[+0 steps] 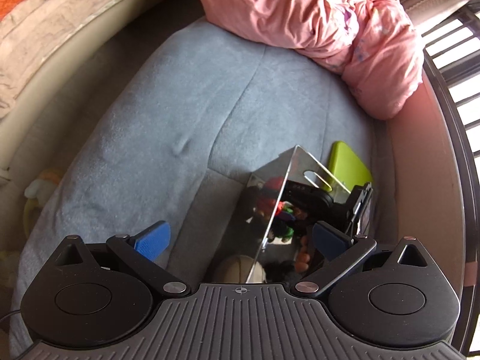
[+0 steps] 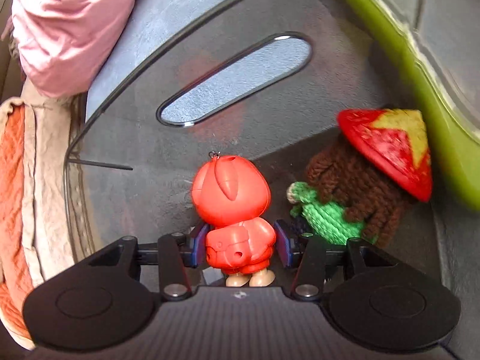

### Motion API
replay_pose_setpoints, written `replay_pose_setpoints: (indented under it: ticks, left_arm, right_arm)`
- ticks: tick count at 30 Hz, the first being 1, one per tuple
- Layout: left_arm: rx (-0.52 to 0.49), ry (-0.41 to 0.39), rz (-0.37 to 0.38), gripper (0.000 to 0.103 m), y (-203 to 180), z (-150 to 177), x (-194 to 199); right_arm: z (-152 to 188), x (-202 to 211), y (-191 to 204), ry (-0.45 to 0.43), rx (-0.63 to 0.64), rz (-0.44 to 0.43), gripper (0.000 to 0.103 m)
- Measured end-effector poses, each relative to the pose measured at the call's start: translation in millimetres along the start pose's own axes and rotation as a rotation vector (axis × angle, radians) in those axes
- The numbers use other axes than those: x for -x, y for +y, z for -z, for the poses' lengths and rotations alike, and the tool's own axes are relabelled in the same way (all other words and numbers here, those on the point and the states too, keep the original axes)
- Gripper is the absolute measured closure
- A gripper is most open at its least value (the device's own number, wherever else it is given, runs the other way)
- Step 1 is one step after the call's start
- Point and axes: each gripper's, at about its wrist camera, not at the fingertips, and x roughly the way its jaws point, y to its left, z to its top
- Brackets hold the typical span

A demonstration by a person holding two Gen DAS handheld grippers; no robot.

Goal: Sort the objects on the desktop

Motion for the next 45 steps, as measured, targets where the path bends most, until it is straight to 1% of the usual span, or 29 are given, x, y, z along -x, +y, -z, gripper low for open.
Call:
replay_pose_setpoints:
  ticks: [1,2,3,5,10,12,14,16,17,18,19,22,23,25,26,27,28,29,30,31,33,35,36,37,39,41,42,44,45]
  left_arm:
    - [0.001,-0.001,-0.003,0.0,1,0,0]
    - [0.0,-0.002,-0.007,0.0,2,0,1]
    - [-0.001,-0.004,-0.01,0.0,3,-1,1]
    - [-0.004,-0.008,-0.017,0.0,4,-1,2]
    - [-0.024,-0.013,-0.038,0.0,1,-1,0]
    - [-0.03,-0.002,-0.041,0.0,-2,0,-3]
    - [-0.037,0.01,-0.046,0.0,-6,2,-7]
    - [-0.053,0.017,-0.044,0.0,-13,3,-11]
    - [-0.062,0.017,-0.043,0.0,-18,4,-12]
    - [-0.069,0.016,-0.043,0.0,-23,5,-14]
    - [-0.076,0.014,-0.04,0.0,-28,5,-15]
    - [-0.104,0.006,-0.028,0.0,-47,8,-17]
    - [-0.115,0.002,-0.025,0.0,-54,9,-18]
    - [-0.129,0.001,-0.015,0.0,-65,11,-21]
    - [-0.135,0.002,-0.008,0.0,-71,13,-23]
    - [-0.141,0.001,-0.003,0.0,-77,13,-24]
    - [-0.148,-0.003,-0.002,0.0,-83,15,-26]
    - [-0.158,-0.009,-0.006,0.0,-89,16,-28]
    - [-0.172,-0.015,-0.013,0.0,-95,17,-31]
    - [-0.184,-0.013,-0.013,0.0,-101,19,-34]
    - [-0.21,-0.006,-0.009,0.0,-112,23,-41]
    - [-0.217,0.028,0.049,0.0,-119,27,-48]
    - [-0.219,0.048,0.089,0.0,-121,29,-51]
    - [-0.222,0.063,0.125,0.0,-123,32,-54]
    - [-0.246,0.072,0.145,0.0,-128,38,-57]
    - [-0.291,0.059,0.113,0.0,-133,44,-57]
    - [-0.308,0.053,0.101,0.0,-134,46,-57]
    - [-0.34,0.041,0.08,0.0,-137,49,-57]
    - [-0.339,0.044,0.078,0.0,-137,50,-58]
  right_arm:
    - [0,-1,1,0.005,0.003,0.003,0.052]
    - [1,0,0,0.002,-0.005,-0.004,0.049]
    - [2,2,0,-0.001,-0.013,-0.012,0.042]
    - [4,5,-2,-0.01,-0.028,-0.025,0.035]
    - [9,25,-2,-0.026,-0.036,-0.019,0.035]
    - [12,43,-5,-0.025,-0.051,-0.062,0.036]
    - [18,74,-8,-0.046,-0.048,-0.129,0.037]
    - [25,107,-10,-0.051,0.039,-0.156,0.036]
    - [29,123,-11,-0.054,0.084,-0.169,0.033]
    - [31,138,-10,-0.037,0.161,-0.162,0.031]
    - [31,154,-11,-0.02,0.25,-0.141,0.031]
    - [62,195,-6,-0.031,0.513,-0.034,0.032]
    - [70,214,-18,-0.072,0.521,-0.042,0.034]
    - [86,252,-43,-0.158,0.527,-0.062,0.034]
    - [85,271,-67,-0.229,0.453,-0.101,0.029]
    - [85,286,-93,-0.302,0.355,-0.144,0.016]
    - [80,293,-122,-0.38,0.235,-0.188,0.012]
    - [73,292,-151,-0.445,0.124,-0.221,0.011]
    - [73,289,-182,-0.472,0.029,-0.241,0.012]
    - [69,277,-204,-0.471,-0.049,-0.271,0.014]
    - [62,249,-244,-0.459,-0.205,-0.336,0.027]
    - [54,219,-270,-0.425,-0.322,-0.397,0.033]
    - [52,205,-276,-0.421,-0.348,-0.409,0.035]
    - [51,192,-281,-0.418,-0.372,-0.42,0.035]
    - [47,156,-279,-0.428,-0.409,-0.429,0.035]
    - [45,133,-279,-0.441,-0.454,-0.445,0.034]
    - [45,122,-278,-0.447,-0.475,-0.455,0.031]
    - [39,97,-283,-0.44,-0.501,-0.466,0.029]
    - [37,87,-285,-0.434,-0.512,-0.465,0.029]
